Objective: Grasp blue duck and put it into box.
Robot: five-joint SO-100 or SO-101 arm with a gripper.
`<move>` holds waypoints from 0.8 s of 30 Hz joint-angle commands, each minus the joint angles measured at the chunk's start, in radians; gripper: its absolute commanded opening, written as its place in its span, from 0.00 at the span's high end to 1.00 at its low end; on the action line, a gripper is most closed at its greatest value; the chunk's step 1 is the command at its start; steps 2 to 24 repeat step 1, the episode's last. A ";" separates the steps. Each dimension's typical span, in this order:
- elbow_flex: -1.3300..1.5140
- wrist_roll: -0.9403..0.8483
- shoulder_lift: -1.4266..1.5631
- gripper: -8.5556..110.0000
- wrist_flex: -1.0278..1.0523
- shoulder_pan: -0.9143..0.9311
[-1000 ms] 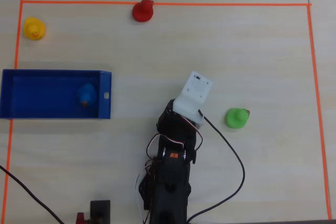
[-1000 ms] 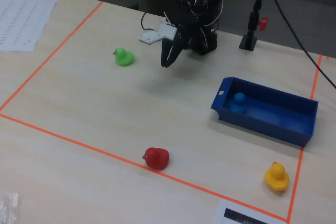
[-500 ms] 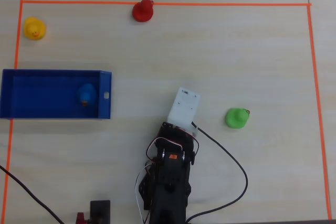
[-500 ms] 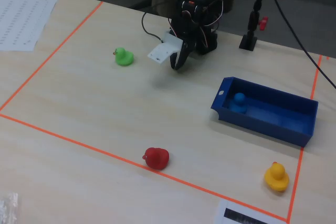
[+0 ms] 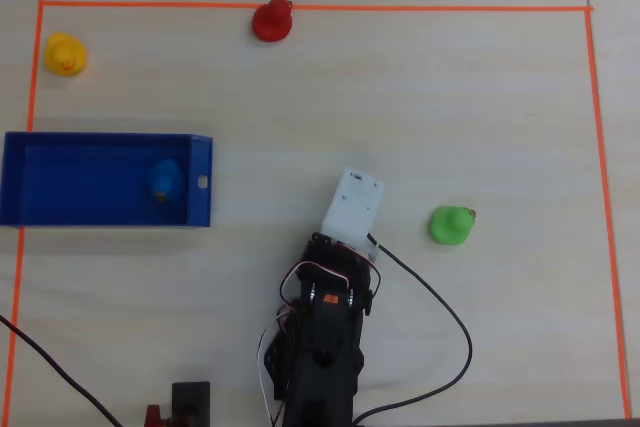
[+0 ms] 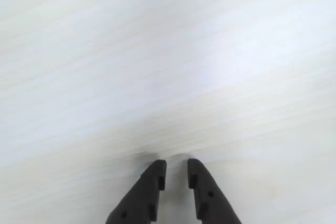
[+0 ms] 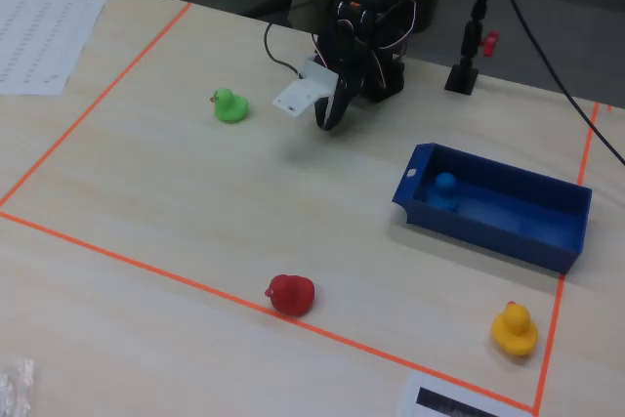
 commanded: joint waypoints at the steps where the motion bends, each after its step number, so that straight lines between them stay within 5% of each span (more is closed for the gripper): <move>1: -0.003 0.005 -0.014 0.91 0.017 0.006; 24: -0.003 0.005 -0.014 0.91 0.017 0.006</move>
